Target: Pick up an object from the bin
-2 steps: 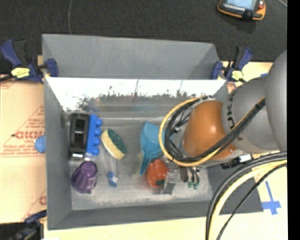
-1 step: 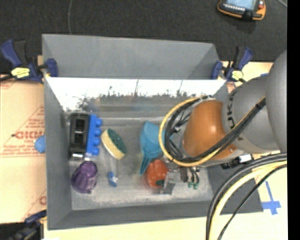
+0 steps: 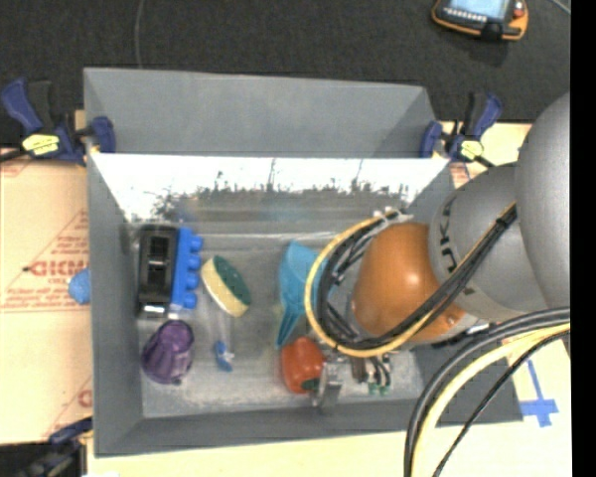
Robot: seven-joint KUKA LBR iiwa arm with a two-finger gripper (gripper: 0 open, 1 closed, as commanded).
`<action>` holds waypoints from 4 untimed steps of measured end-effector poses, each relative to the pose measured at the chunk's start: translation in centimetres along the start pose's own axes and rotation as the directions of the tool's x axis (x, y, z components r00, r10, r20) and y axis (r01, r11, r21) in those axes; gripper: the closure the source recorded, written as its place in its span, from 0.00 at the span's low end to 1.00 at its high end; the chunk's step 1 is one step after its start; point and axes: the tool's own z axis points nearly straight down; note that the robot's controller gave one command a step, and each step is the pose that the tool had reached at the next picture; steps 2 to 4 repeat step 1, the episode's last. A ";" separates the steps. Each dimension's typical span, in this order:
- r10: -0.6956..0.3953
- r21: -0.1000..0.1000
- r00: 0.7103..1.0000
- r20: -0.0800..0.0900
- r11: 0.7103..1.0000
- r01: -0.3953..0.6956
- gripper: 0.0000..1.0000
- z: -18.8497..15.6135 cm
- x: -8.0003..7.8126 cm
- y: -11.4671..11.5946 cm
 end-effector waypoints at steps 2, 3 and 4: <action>0.077 -0.001 0.997 -0.001 0.997 -0.077 1.00 -11.4 -3.9 -1.2; 0.077 -0.001 0.997 -0.001 0.997 -0.077 1.00 -11.4 -3.9 -1.2; 0.077 -0.001 0.997 -0.001 0.997 -0.077 1.00 -11.4 -3.9 -1.2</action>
Offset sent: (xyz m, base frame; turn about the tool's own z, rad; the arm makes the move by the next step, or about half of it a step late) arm 0.0299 0.0379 -0.0005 -0.0222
